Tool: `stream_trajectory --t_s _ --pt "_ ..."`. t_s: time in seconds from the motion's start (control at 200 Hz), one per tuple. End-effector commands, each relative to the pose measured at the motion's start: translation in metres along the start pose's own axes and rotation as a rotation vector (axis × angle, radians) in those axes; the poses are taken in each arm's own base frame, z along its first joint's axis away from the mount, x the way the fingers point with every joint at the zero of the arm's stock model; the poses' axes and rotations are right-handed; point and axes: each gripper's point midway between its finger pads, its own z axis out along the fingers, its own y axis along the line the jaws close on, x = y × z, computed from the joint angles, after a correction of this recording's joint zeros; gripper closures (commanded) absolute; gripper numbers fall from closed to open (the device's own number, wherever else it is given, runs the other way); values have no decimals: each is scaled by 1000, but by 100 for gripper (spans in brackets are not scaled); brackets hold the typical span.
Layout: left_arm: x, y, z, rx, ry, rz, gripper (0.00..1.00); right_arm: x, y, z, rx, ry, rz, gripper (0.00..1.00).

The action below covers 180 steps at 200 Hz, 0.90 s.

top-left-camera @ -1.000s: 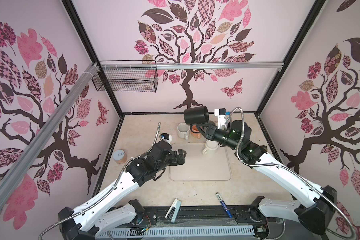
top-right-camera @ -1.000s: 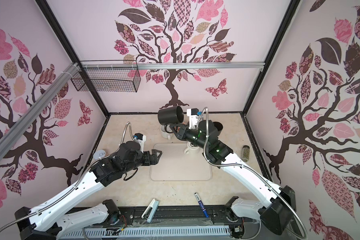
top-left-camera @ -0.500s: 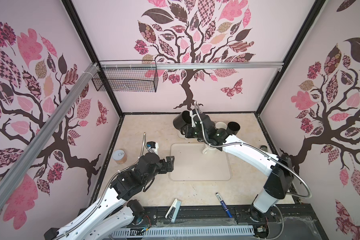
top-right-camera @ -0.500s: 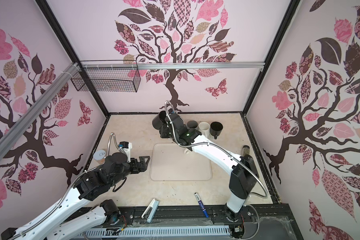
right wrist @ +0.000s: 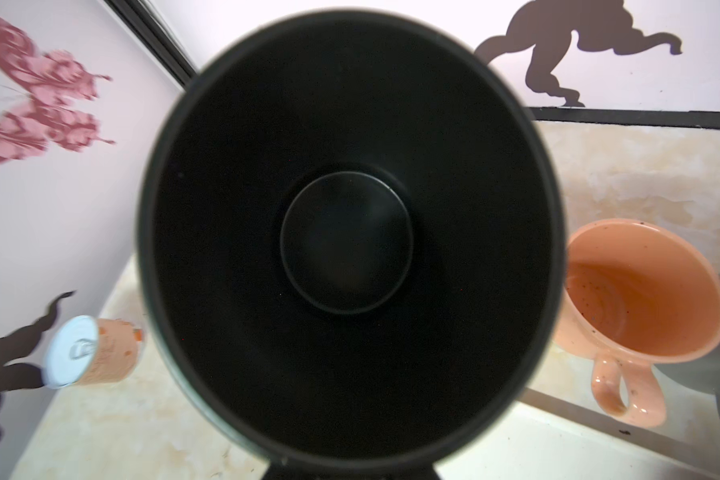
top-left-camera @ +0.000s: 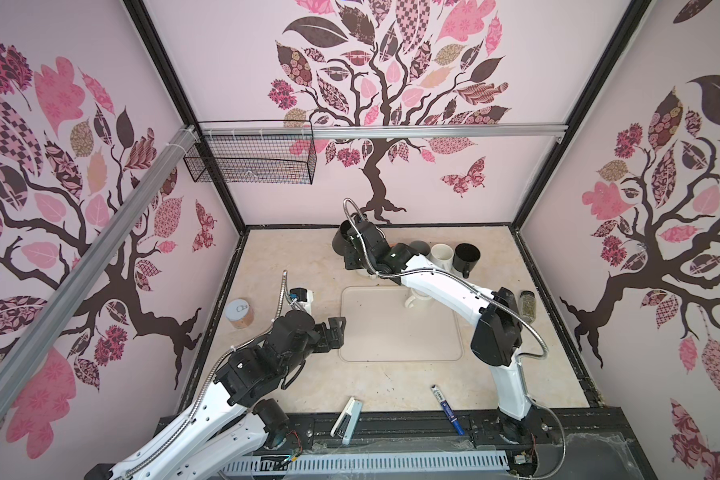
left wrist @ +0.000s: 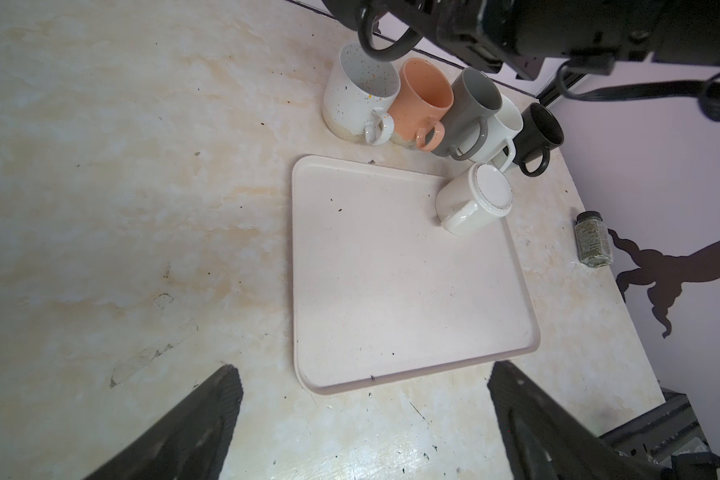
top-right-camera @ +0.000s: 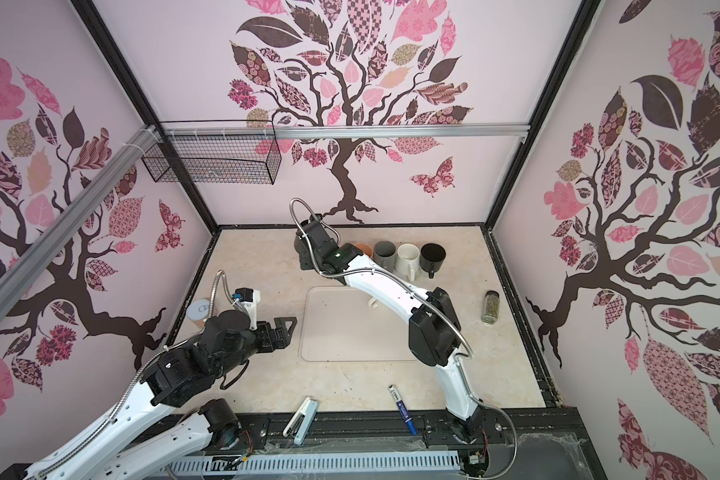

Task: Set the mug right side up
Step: 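Carry the black mug with right gripper beside the speckled mug, lower upright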

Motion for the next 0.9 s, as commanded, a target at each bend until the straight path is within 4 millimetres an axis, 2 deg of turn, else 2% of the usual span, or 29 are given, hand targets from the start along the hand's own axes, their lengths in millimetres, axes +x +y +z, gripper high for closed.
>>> stream_trajectory --t_s 0.0,0.035,0.245,0.585,0.645,0.655,0.69,0.895 --pt "10 4 8 -3 22 -10 4 -8 13 11 34 -47 -42 100" --pt "11 4 9 -5 26 -12 4 -12 17 13 38 -57 -41 100" --pt "12 4 8 3 22 -19 4 -4 21 35 61 -36 -51 100" --pt "13 4 7 13 18 -15 4 20 18 66 80 1 -65 100" --pt "17 4 9 22 28 -21 4 18 19 67 75 -4 -59 100" --pt "17 3 9 24 28 -22 4 28 17 77 86 15 -66 100" --pt "18 2 9 32 32 -25 4 33 14 83 94 21 -67 100" --pt "24 3 10 44 45 -34 4 36 4 99 102 33 -44 100"
